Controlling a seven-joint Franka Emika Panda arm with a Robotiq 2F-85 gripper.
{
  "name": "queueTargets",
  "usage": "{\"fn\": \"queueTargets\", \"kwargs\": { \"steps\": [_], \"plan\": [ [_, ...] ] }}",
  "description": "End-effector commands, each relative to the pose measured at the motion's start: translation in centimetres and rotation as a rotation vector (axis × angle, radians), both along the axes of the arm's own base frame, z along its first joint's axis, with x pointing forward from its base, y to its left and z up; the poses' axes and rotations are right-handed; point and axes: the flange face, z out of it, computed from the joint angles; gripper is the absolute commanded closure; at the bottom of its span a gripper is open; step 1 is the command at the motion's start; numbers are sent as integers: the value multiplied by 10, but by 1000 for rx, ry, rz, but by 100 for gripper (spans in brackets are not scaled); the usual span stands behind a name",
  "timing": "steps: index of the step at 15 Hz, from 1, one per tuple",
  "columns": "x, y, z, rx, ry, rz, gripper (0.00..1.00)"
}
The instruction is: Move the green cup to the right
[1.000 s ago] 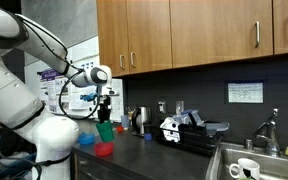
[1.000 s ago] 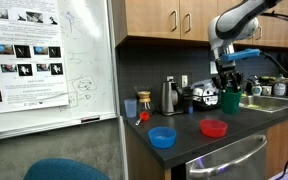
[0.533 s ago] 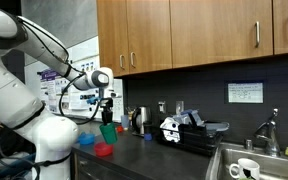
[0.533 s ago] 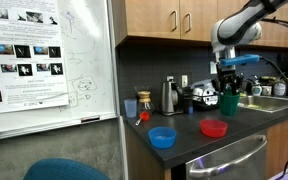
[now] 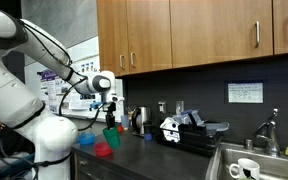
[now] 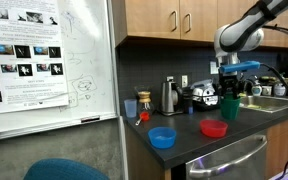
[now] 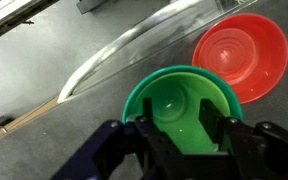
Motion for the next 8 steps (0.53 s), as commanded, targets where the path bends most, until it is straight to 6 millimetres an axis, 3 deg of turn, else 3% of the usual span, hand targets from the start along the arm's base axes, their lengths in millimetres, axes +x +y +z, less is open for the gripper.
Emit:
{"fn": "queueTargets", "kwargs": {
  "steps": [1, 8],
  "plan": [
    [6, -7, -9, 14, 0, -59, 21],
    [16, -14, -25, 42, 9, -109, 21]
  ]
}}
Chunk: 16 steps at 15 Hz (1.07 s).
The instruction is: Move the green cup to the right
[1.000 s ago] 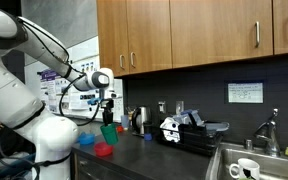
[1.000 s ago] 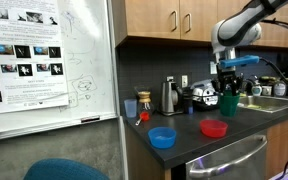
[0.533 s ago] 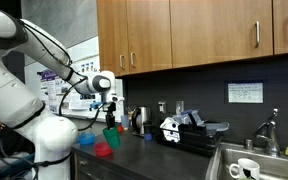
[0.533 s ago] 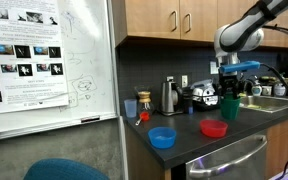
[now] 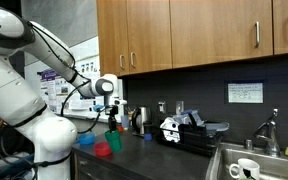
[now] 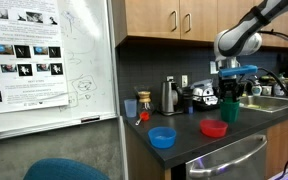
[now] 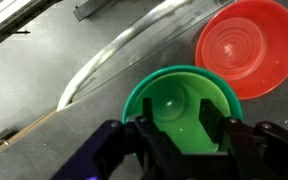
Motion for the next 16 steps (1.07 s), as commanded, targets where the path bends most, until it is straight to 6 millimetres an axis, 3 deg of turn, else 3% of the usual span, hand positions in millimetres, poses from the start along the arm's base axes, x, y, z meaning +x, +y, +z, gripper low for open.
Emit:
{"fn": "queueTargets", "kwargs": {
  "steps": [1, 13, 14, 16],
  "plan": [
    [7, -5, -10, 30, 0, -44, 21],
    [17, -18, -38, 94, 43, -133, 22],
    [18, -19, -39, 99, 45, -141, 35],
    [18, -21, -39, 109, 48, -154, 41]
  ]
}}
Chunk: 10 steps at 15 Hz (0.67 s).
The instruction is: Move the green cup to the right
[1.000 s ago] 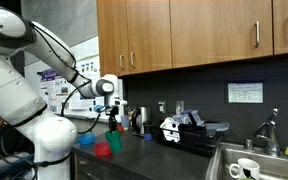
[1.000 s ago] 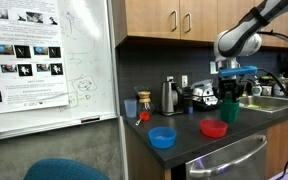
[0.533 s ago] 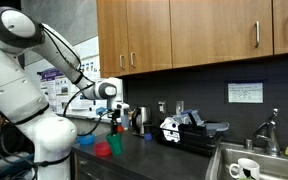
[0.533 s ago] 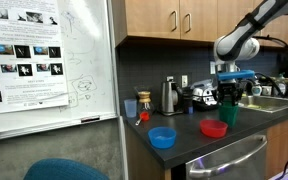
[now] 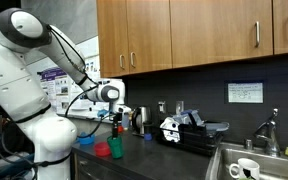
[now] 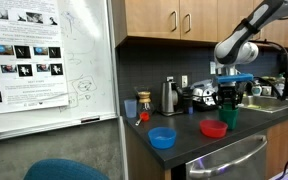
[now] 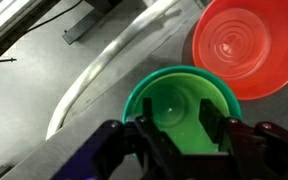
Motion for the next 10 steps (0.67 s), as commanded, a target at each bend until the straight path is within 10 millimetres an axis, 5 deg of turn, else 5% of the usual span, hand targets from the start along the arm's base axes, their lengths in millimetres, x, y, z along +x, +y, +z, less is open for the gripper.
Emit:
{"fn": "queueTargets", "kwargs": {
  "steps": [1, 3, 7, 10],
  "plan": [
    [2, -6, -2, 28, -2, -45, 49],
    [3, -7, 0, 35, -7, -54, 71],
    [2, -9, 8, 31, -21, -66, 97],
    [-1, -5, 22, 19, -54, -65, 100]
  ]
}}
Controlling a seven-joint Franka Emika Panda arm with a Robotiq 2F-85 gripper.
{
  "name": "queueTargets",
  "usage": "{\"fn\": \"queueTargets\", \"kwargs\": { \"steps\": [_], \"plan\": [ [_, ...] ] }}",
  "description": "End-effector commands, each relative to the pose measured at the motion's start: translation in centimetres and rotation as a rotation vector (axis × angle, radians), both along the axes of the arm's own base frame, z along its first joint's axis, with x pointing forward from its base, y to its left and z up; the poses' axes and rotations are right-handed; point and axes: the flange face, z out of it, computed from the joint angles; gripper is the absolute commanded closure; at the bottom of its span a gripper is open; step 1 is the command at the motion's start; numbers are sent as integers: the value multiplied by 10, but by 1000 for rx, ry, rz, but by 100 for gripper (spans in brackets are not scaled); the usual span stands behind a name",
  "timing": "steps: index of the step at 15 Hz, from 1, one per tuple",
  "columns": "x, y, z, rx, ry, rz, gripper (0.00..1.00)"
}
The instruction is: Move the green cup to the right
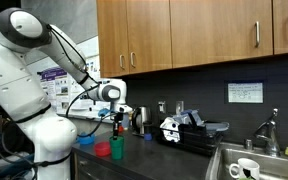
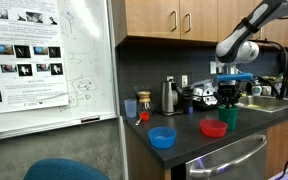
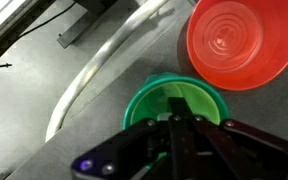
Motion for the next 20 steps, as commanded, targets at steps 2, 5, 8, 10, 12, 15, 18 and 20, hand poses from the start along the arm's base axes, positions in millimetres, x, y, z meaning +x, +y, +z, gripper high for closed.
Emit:
{"fn": "queueTargets", "kwargs": {
  "steps": [2, 5, 8, 10, 12, 15, 18, 20],
  "plan": [
    [-12, 8, 31, -23, -73, -14, 100],
    [-23, 24, 56, -50, -116, 13, 100],
    [-34, 52, 79, -68, -137, 119, 100],
    [-41, 76, 93, -81, -144, 216, 100],
    [-47, 99, 103, -81, -158, 338, 100],
    [-54, 125, 112, -78, -183, 492, 81],
    [-59, 138, 116, -81, -200, 613, 59],
    [-58, 135, 111, -91, -200, 573, 70]
  ]
}}
